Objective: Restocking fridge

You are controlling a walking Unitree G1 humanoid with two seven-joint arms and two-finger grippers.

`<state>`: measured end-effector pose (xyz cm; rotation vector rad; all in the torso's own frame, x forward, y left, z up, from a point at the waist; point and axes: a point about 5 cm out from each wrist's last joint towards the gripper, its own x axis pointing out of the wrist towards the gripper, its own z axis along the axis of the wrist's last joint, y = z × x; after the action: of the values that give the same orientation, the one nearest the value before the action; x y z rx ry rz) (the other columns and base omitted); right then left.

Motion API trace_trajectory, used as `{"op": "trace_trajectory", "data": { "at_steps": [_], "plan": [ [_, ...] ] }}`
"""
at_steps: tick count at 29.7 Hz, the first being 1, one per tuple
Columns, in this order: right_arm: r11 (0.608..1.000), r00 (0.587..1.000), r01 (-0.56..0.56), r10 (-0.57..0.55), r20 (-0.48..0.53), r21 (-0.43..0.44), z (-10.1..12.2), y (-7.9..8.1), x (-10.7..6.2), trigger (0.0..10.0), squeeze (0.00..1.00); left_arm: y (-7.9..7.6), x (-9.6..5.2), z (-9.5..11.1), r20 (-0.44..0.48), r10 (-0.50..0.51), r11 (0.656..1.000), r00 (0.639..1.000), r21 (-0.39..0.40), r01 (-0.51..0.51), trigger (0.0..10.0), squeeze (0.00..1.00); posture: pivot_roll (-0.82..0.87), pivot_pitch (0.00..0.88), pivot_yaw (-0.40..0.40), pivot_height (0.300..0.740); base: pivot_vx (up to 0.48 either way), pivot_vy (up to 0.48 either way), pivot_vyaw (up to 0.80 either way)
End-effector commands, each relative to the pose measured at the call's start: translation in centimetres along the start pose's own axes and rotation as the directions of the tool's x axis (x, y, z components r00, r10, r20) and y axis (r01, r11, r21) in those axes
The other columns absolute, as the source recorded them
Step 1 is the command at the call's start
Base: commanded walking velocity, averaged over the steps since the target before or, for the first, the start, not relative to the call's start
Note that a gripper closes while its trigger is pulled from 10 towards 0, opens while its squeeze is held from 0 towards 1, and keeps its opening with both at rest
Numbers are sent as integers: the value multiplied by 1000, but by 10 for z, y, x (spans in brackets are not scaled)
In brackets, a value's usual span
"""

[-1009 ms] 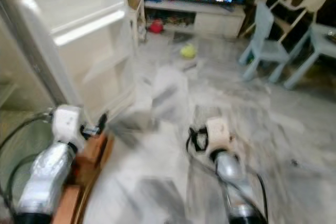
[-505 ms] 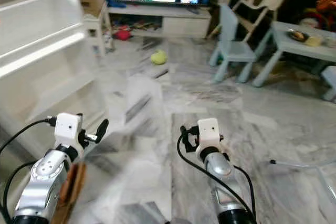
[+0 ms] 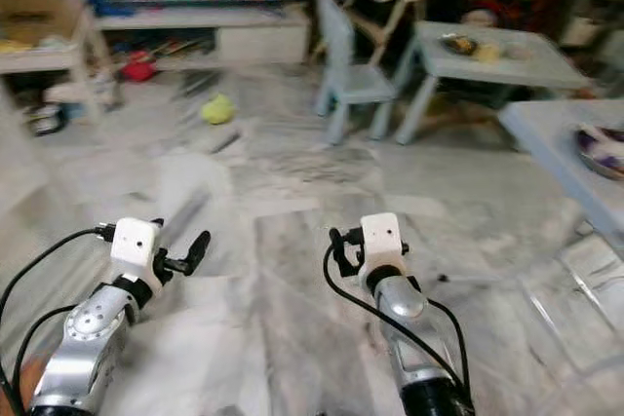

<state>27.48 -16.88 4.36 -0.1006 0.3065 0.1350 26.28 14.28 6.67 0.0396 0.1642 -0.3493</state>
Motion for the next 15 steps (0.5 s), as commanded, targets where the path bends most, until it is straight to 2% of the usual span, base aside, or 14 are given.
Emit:
{"op": "trace_trajectory", "data": {
  "at_steps": [1,5,9,12,13,15],
  "plan": [
    [999,997,-39,38,74,14,13,13,4,10000,0,15,-6,-1,-5,56,998,998,8,-56,10000,0,19,0,-74,740,0,0,0],
    [999,992,-13,8,128,32,22,11,3,10000,0,20,-10,0,17,105,994,994,8,-105,10000,0,18,0,-72,740,0,0,0],
    [999,985,2,-11,170,51,25,8,-1,10000,0,30,-14,-1,36,196,980,980,18,-196,10000,0,21,0,-65,740,0,0,0],
    [997,978,10,-26,208,75,29,6,-4,10000,0,40,-21,-2,53,274,961,960,20,-276,10000,0,20,0,-62,740,0,0,0],
    [997,975,7,-24,221,78,31,6,-7,10000,0,48,-26,-4,57,324,945,944,27,-325,10000,0,19,0,-61,740,0,0,0],
    [997,974,5,-22,225,80,31,6,-8,10000,0,52,-28,-4,62,347,936,936,38,-349,10000,0,19,0,-61,740,0,0,0]
  ]
}}
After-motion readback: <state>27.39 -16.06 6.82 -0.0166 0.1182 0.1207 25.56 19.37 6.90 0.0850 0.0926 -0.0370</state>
